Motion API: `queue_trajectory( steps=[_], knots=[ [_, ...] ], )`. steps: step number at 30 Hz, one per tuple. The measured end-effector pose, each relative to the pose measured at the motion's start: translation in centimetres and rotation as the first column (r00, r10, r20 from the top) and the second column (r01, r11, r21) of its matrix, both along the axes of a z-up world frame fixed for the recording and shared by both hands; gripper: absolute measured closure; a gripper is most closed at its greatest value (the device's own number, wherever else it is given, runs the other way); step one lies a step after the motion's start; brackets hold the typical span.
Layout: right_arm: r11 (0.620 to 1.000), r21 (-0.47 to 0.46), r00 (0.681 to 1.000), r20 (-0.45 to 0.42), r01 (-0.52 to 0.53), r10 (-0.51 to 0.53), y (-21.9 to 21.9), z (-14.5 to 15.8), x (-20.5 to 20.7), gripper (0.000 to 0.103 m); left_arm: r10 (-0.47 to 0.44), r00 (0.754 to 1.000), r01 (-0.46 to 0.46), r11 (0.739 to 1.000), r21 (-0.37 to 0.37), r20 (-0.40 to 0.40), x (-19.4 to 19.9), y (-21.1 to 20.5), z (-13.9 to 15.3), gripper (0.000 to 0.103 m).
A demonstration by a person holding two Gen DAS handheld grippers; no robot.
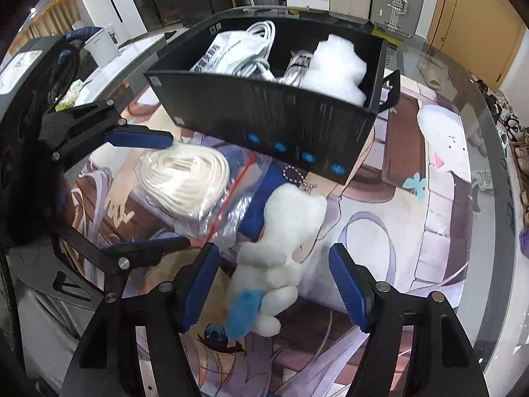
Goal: Organize soft objects
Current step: 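Grasp the bagged white rope coil with the left tool while the right tool grasps the white plush toy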
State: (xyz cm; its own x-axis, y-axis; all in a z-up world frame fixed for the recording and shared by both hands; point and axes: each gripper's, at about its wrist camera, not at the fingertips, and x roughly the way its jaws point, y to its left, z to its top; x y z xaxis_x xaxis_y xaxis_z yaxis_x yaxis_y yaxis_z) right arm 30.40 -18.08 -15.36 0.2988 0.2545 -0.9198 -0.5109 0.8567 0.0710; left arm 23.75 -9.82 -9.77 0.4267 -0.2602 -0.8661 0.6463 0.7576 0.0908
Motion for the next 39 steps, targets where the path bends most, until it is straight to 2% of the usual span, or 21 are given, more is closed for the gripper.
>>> queue_trajectory(
  steps=[7,11,12,15,17,18,20,23,24,26,27,32,39],
  knots=[
    [1.0,0.007,1.0,0.0,0.01,-0.01,-0.9,0.2,0.2,0.032,-0.011,0.993,0.007,0.999,-0.036,-0.117,-3.3,0.1,0.9,0.025],
    [1.0,0.018,1.0,0.001,0.018,-0.018,-1.2,0.5,0.4,0.032,0.009,0.992,-0.022,0.995,-0.098,-0.125,-4.0,0.4,2.1,0.024],
    [1.0,0.018,1.0,-0.002,0.017,-0.017,-1.0,0.5,0.4,0.032,0.011,0.994,-0.022,0.995,-0.094,-0.113,-3.9,0.4,2.2,0.023],
    [1.0,0.011,1.0,-0.003,0.014,-0.014,-0.8,0.4,0.6,0.032,0.053,0.997,-0.054,0.999,-0.007,-0.054,-2.8,-0.3,1.3,0.021],
    [1.0,0.004,1.0,-0.004,0.014,-0.014,-0.6,0.2,0.6,0.032,0.084,0.995,-0.082,0.996,0.034,-0.056,-2.0,-0.9,0.1,0.018],
    [1.0,0.001,1.0,-0.001,0.015,-0.015,-0.5,0.1,0.6,0.032,0.102,0.993,-0.101,0.995,0.019,-0.061,-1.6,-0.6,-0.1,0.019],
    [1.0,0.003,1.0,0.008,0.015,-0.015,-0.5,0.0,0.6,0.032,0.13,0.987,-0.132,0.991,-0.02,-0.1,-1.4,-0.2,0.0,0.034],
    [1.0,0.018,1.0,0.005,-0.018,0.018,0.0,0.0,0.1,0.033,0.169,0.98,-0.172,0.985,-0.017,-0.101,-2.2,0.1,0.0,0.039],
    [0.999,0.018,0.999,0.004,-0.041,0.041,0.4,-0.1,-0.3,0.036,0.178,0.978,-0.181,0.983,-0.02,-0.107,-2.6,0.3,0.1,0.042],
    [0.998,0.017,0.998,0.002,-0.066,0.066,0.8,0.1,-0.8,0.049,0.184,0.977,-0.188,0.982,-0.024,-0.109,-3.0,0.8,0.2,0.049],
    [0.997,0.017,0.997,-0.001,-0.074,0.074,0.9,0.2,-0.9,0.059,0.19,0.976,-0.194,0.981,-0.028,-0.11,-3.3,0.9,0.3,0.05],
    [0.996,0.014,0.996,-0.001,-0.087,0.087,1.1,0.5,-1.3,0.061,0.236,0.964,-0.243,0.969,-0.051,-0.122,-3.0,2.1,0.2,0.059],
    [0.998,0.013,0.999,-0.007,-0.054,0.054,-0.2,0.6,-0.9,0.061,0.283,0.952,-0.291,0.955,-0.063,-0.12,-1.9,3.1,0.2,0.063]
  ],
)
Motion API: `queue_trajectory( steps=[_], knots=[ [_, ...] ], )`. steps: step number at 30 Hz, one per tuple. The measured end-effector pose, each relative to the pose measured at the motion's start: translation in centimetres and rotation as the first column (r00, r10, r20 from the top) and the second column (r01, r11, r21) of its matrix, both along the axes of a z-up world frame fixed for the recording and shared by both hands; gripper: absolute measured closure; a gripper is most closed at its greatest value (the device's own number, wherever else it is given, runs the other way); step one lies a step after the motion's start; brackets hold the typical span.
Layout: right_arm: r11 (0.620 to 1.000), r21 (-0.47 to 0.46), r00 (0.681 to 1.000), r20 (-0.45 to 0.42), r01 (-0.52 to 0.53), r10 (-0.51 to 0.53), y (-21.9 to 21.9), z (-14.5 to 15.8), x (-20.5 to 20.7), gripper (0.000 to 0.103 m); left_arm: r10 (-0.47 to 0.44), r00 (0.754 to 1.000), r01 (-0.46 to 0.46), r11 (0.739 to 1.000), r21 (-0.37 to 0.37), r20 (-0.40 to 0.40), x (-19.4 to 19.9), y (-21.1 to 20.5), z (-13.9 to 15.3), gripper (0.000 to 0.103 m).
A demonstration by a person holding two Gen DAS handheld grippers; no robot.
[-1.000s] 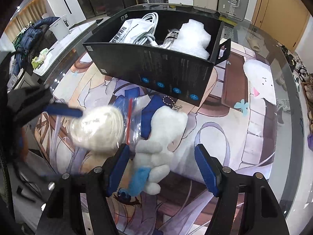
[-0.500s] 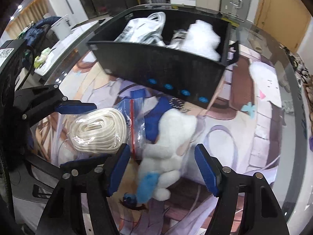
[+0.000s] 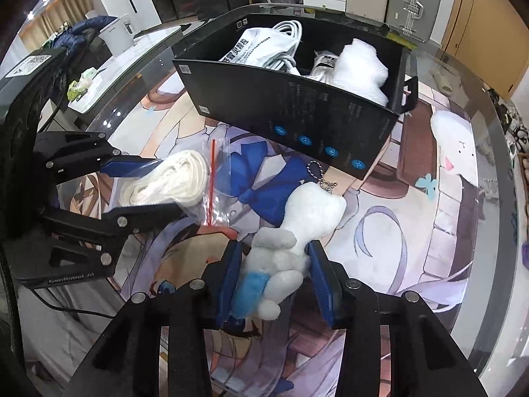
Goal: Organize soft objects
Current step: 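Grasp the bagged white rope coil with the left tool while the right tool grasps the white plush toy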
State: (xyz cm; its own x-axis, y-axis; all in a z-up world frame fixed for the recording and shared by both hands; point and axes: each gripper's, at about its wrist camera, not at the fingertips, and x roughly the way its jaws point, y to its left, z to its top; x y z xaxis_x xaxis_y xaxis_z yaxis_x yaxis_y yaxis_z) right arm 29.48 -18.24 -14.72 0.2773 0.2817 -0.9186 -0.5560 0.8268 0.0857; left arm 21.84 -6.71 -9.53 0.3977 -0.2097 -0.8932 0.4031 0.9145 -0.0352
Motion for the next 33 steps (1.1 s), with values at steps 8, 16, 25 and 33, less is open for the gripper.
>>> queue_trajectory(
  steps=[8,16,25,33],
  knots=[
    [0.984,0.126,0.99,-0.073,0.126,-0.117,-1.5,-0.4,2.0,0.038,0.0,1.0,0.0,1.0,0.015,0.004,0.0,-0.5,0.0,0.062],
    [0.999,0.019,0.999,-0.009,0.046,-0.045,0.3,-0.2,1.0,0.069,0.013,1.0,-0.013,1.0,0.02,0.01,0.0,-0.6,-0.1,0.045],
    [0.999,0.004,0.999,0.024,0.034,-0.034,-0.7,0.9,-0.1,0.069,-0.023,0.998,0.02,0.998,0.058,0.053,-0.6,-1.8,0.0,0.022],
    [1.0,-0.003,1.0,0.028,0.008,-0.008,0.4,1.1,-0.5,0.069,-0.026,1.0,0.026,1.0,0.01,0.017,-0.3,-1.4,0.1,0.066]
  ],
)
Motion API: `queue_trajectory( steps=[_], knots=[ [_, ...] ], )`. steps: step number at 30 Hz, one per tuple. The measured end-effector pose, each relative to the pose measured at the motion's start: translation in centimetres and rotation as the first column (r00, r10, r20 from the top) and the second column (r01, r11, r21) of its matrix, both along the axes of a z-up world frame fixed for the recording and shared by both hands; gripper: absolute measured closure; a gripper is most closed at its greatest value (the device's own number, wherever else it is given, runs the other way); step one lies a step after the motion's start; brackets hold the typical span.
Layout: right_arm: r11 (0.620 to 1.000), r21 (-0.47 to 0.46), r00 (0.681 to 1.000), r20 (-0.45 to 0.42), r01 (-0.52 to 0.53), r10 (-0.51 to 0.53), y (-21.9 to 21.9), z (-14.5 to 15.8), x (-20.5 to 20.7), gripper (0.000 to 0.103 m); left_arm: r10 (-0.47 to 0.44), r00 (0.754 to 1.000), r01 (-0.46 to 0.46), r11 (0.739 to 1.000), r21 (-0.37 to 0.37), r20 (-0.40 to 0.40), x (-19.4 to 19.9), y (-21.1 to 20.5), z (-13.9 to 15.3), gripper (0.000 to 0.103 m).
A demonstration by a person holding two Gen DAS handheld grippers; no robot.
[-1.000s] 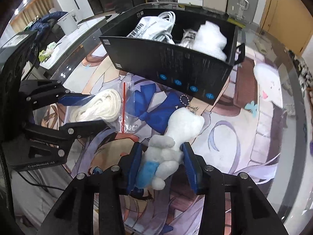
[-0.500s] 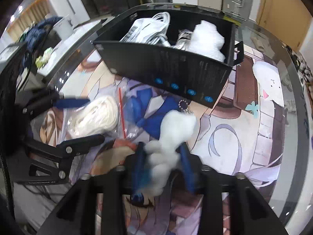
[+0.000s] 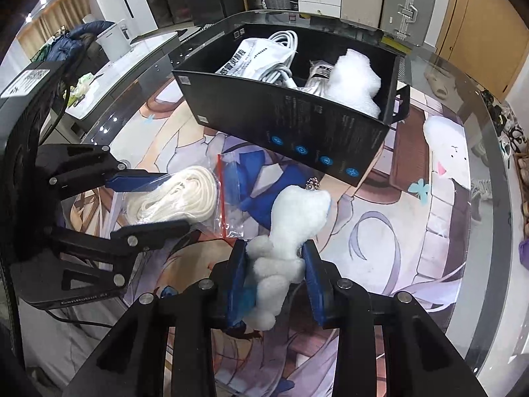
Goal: Organize soft objects
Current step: 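Grasp the bagged white rope coil with the left tool while the right tool grasps the white plush toy, then lift the rope bag and plush toy up over the black box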
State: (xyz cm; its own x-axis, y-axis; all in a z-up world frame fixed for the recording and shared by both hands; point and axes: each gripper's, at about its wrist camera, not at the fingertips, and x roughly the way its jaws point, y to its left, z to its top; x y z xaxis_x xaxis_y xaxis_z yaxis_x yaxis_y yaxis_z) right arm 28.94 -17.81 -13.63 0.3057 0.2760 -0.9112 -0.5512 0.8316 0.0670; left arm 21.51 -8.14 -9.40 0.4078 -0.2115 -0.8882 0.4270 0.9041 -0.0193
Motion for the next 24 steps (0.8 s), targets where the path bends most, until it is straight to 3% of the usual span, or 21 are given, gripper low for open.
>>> queue_trajectory(
  steps=[14,24],
  knots=[
    [1.0,0.003,1.0,0.006,-0.004,0.004,0.3,0.1,-0.2,0.069,-0.014,0.999,0.014,1.0,-0.015,0.032,-0.6,-0.1,1.6,0.07],
    [0.999,0.039,0.999,0.05,-0.014,0.012,-0.4,2.7,-1.0,0.069,-0.018,0.996,0.022,0.999,-0.042,0.09,-1.5,0.3,4.5,0.07]
  ],
)
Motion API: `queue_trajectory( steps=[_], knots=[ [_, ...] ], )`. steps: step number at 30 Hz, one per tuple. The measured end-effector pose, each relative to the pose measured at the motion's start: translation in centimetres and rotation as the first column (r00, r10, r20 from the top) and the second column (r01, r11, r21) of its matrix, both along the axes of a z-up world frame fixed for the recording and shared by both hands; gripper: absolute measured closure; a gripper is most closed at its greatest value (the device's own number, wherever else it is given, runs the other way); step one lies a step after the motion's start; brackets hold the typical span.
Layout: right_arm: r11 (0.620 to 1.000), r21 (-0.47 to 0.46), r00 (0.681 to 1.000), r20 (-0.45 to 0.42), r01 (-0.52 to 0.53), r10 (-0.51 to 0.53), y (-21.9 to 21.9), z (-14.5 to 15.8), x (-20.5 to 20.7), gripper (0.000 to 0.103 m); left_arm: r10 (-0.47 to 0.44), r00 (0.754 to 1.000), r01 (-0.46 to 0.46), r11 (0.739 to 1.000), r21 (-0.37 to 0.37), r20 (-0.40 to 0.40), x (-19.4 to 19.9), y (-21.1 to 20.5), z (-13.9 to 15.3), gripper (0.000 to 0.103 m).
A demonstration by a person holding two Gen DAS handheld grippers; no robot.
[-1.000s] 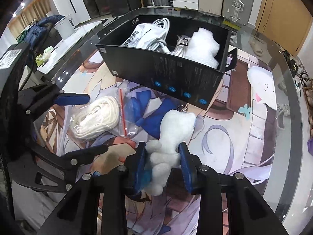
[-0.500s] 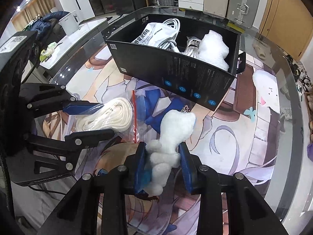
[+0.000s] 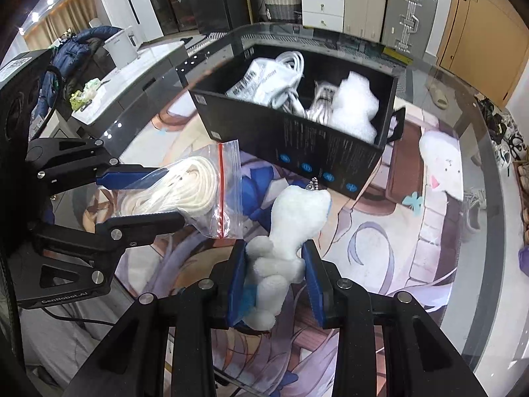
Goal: Organize soft objects
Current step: 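Lift the rope bag and plush toy up over the black box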
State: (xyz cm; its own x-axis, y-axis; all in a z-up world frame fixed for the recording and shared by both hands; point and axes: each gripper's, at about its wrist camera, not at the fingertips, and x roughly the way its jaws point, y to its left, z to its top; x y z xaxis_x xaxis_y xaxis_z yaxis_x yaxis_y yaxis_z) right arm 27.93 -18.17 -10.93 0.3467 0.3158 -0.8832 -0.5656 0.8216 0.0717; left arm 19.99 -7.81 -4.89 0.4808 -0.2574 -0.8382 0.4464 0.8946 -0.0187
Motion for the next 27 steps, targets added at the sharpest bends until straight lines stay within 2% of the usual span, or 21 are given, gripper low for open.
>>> queue_trajectory(
  steps=[7,17,21,27],
  knots=[
    [1.0,0.01,0.995,0.095,-0.014,0.013,0.3,3.6,-1.0,0.069,-0.002,0.997,0.004,0.999,-0.033,0.078,-0.6,0.8,3.3,0.07],
    [0.998,0.053,0.973,0.229,0.014,-0.026,0.6,8.4,-0.2,0.069,0.046,0.982,-0.034,0.997,-0.068,0.183,1.1,1.9,7.2,0.07],
    [0.998,0.064,0.961,0.272,0.03,-0.047,0.7,9.4,0.7,0.069,0.074,0.975,-0.056,0.994,-0.092,0.209,2.4,1.9,8.0,0.07],
    [0.993,0.094,0.955,0.281,0.067,-0.091,0.9,9.7,4.0,0.069,0.096,0.963,-0.073,0.992,-0.101,0.251,4.6,2.0,8.5,0.07]
  ],
)
